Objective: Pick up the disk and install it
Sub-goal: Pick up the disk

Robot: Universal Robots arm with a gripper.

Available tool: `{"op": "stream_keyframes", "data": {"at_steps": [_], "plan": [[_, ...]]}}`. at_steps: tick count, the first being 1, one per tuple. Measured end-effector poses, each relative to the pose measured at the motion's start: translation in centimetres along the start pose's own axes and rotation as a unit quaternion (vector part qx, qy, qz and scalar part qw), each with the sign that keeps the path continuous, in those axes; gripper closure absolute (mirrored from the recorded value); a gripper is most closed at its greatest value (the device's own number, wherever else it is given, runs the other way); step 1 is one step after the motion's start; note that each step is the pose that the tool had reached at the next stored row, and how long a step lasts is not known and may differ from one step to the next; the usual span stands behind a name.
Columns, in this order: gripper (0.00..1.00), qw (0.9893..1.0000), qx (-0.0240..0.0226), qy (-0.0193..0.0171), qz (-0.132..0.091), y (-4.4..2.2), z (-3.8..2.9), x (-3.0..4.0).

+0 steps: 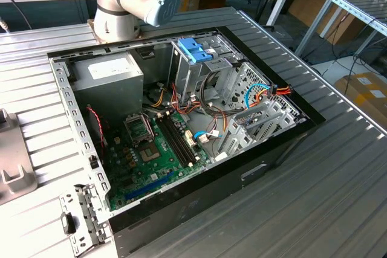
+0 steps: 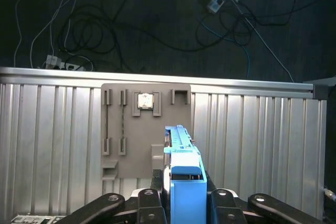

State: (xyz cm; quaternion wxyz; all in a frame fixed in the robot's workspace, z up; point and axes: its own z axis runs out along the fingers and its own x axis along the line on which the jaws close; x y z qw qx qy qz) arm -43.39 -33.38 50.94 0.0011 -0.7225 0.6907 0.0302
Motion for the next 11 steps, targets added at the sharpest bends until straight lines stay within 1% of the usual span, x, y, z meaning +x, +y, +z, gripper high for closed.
{"op": "stream_keyframes", "data": {"at_steps": [11], "plan": [[0.63,1.0,0.0,0.0,0.0,-0.28,-0.01,0.01]]}}
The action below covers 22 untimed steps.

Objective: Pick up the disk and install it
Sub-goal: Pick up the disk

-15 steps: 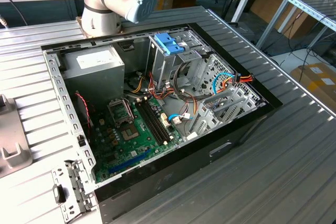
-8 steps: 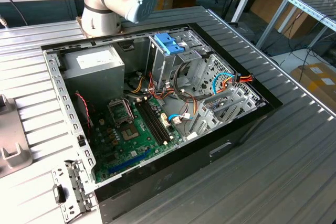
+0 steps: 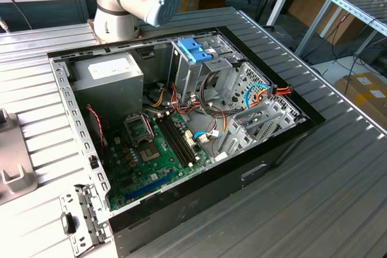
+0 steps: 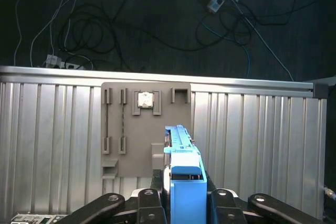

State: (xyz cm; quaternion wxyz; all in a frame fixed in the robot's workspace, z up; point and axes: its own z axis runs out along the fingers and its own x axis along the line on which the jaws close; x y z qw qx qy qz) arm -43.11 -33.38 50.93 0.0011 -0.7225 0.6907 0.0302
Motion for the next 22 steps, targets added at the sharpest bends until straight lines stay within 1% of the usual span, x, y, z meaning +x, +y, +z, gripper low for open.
{"op": "stream_keyframes", "data": {"at_steps": [22], "plan": [[0.63,1.0,0.0,0.0,0.0,-0.44,-0.02,0.02]]}}
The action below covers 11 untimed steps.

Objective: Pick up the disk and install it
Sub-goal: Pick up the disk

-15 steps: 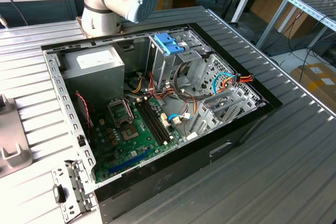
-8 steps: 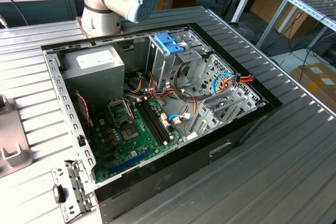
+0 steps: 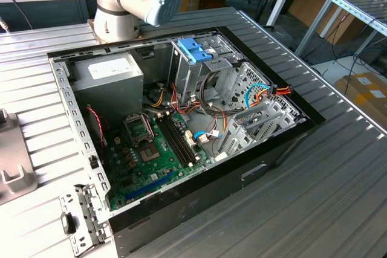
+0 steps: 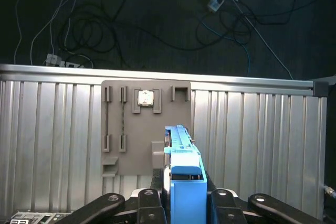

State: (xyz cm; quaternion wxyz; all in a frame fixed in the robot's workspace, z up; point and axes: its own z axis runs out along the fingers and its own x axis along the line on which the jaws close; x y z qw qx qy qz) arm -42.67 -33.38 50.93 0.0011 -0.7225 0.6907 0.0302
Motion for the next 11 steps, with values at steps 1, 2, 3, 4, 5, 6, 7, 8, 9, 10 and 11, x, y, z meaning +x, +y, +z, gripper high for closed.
{"op": "stream_keyframes", "data": {"at_steps": [1,2,3,4,5,6,7,8,9,10,11], "plan": [[0.63,1.0,0.0,0.0,0.0,-0.02,0.0,0.0],[0.63,1.0,0.0,0.0,0.0,-0.05,0.0,0.0],[0.63,1.0,0.0,0.0,0.0,-0.08,0.0,0.0],[0.63,1.0,0.0,0.0,0.0,-0.11,0.0,0.01],[0.63,1.0,0.0,0.0,0.0,-0.14,0.0,0.01],[0.63,1.0,0.0,0.0,0.0,-0.17,-0.01,0.01],[0.63,1.0,0.0,0.0,0.0,-0.19,-0.01,0.01],[0.63,1.0,0.0,0.0,0.0,-0.24,-0.01,0.01],[0.63,1.0,0.0,0.0,0.0,-0.27,-0.01,0.01],[0.63,1.0,0.0,0.0,0.0,-0.3,-0.01,0.01],[0.63,1.0,0.0,0.0,0.0,-0.33,-0.01,0.01]]}}
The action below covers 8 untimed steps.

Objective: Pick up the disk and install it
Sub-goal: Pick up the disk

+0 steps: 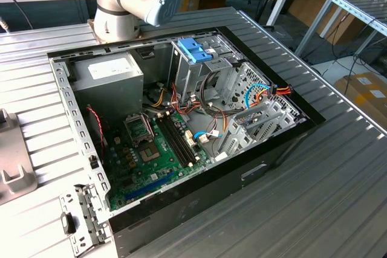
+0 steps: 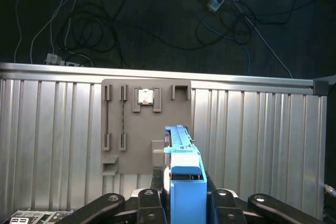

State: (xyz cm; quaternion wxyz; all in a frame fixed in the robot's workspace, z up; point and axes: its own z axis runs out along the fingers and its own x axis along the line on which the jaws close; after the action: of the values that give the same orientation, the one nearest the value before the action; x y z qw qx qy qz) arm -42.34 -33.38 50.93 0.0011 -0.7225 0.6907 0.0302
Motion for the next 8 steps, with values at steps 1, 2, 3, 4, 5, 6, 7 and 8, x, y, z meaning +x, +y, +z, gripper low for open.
{"op": "stream_keyframes", "data": {"at_steps": [1,2,3,4,5,6,7,8], "plan": [[0.63,1.0,0.0,0.0,0.0,-0.03,0.0,0.0],[0.63,1.0,0.0,0.0,0.0,-0.07,-0.01,0.0],[0.63,1.0,0.0,0.0,0.0,-0.11,0.0,0.01],[0.63,1.0,0.0,0.0,0.0,-0.15,-0.01,0.01],[0.63,1.0,0.0,0.0,0.0,-0.21,-0.01,0.01],[0.63,1.0,0.0,0.0,0.0,-0.45,-0.02,0.02],[0.63,1.0,0.0,0.0,0.0,-0.63,-0.03,0.03],[0.63,1.0,0.0,0.0,0.0,-1.12,-0.04,0.05]]}}
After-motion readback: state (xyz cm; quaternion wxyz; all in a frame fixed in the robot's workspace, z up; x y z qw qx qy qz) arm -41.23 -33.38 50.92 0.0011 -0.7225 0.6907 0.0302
